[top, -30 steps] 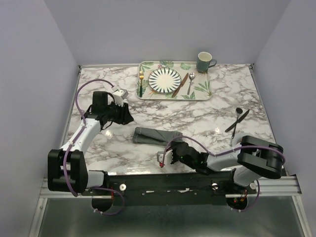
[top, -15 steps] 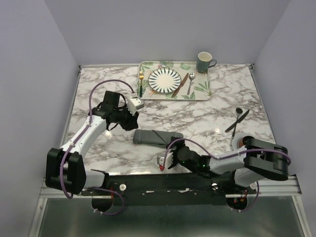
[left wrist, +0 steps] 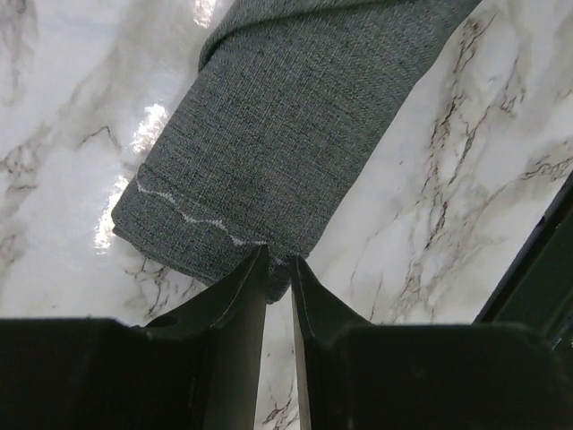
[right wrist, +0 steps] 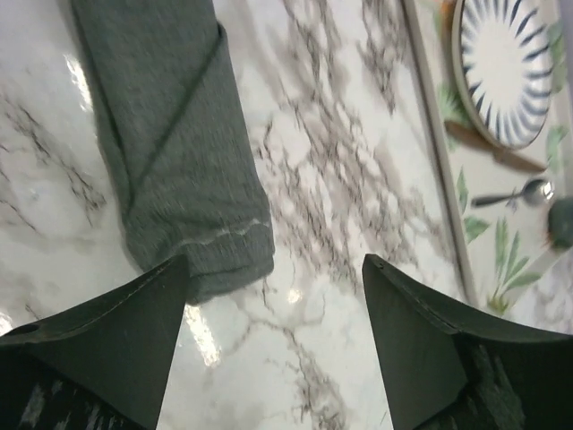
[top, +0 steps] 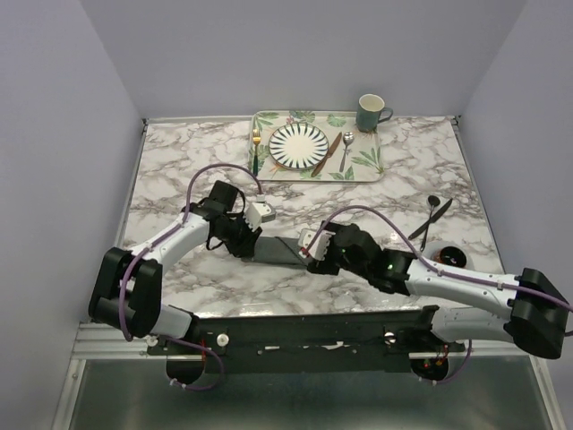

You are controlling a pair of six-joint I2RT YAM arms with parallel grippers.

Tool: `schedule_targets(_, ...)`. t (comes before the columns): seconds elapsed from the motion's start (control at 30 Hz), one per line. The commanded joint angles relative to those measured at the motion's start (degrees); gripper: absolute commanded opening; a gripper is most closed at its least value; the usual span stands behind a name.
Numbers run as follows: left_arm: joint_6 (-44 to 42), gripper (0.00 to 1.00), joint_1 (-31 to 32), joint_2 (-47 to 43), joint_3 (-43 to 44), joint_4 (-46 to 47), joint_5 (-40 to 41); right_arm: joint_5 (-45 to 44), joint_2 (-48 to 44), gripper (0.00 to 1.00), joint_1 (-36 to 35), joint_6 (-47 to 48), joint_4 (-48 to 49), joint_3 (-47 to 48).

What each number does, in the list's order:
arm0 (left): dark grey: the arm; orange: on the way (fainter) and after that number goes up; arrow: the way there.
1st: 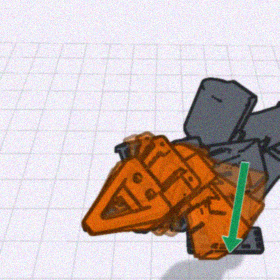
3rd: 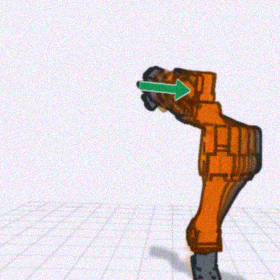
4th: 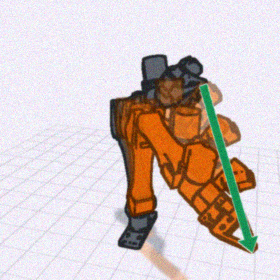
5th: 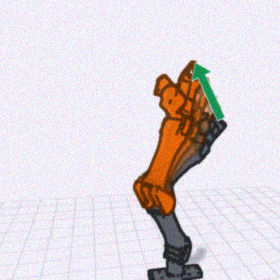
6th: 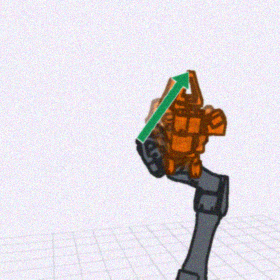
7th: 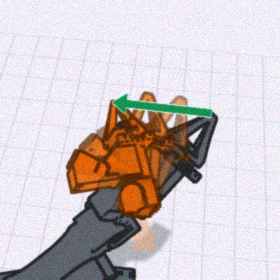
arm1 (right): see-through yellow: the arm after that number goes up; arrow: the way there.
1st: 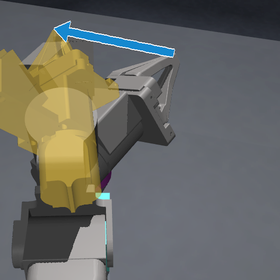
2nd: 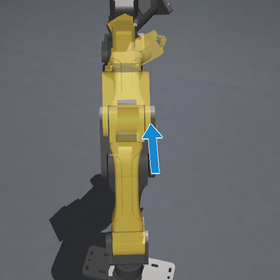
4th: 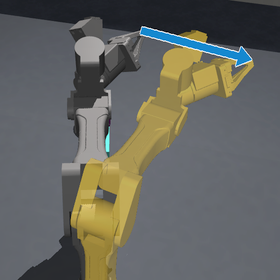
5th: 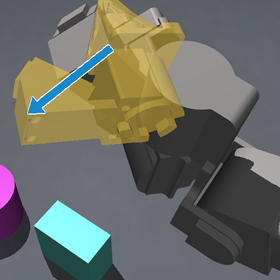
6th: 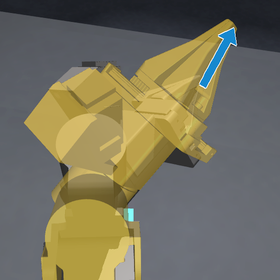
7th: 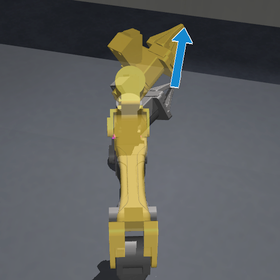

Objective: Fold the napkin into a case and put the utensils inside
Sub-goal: Rotate the smaller rectangle-folded napkin at the center of the board.

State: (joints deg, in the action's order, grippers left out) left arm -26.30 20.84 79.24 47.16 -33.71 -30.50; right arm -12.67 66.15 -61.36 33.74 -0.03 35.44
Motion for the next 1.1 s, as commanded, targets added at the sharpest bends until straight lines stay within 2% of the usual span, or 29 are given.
schedule_targets(0.0, -1.65, 0.29, 0.87, 4.95, 0.12, -1.09, 4.13, 9.85, 2.57, 0.79, 7.21, -5.87, -13.32, 5.24)
schedule_targets(0.2, -1.47, 0.26, 1.48, 9.0, 1.62, -1.53, 4.31, 15.65, 9.78, 0.58, 11.35, -9.13, -17.37, 10.43)
schedule_targets(0.4, -0.33, 0.29, 1.48, 8.65, 2.85, -1.0, 4.93, 17.59, 17.34, 0.52, 11.35, -7.82, -18.07, 12.55)
schedule_targets(0.57, 0.73, 0.31, 1.48, 8.65, 3.91, -0.56, 4.84, 18.46, 19.19, 0.5, 11.44, -1.84, -19.83, 9.83)
schedule_targets(0.63, 1.17, 0.31, 1.48, 8.39, 4.61, -0.39, 4.4, 19.25, 18.49, 0.45, 11.44, -1.39, -21.58, 9.56)
schedule_targets(0.93, -3.92, 0.31, 1.66, 1.89, 3.3, -4.59, 0.45, 26.81, 17.7, 0.49, 11.44, -2.88, -27.91, 11.57)
schedule_targets(1.07, -8.23, 0.26, 1.83, -1.36, 1.54, -6.27, 0.44, 33.56, 15.59, 0.52, 18.7, -6.82, -31.69, 17.98)
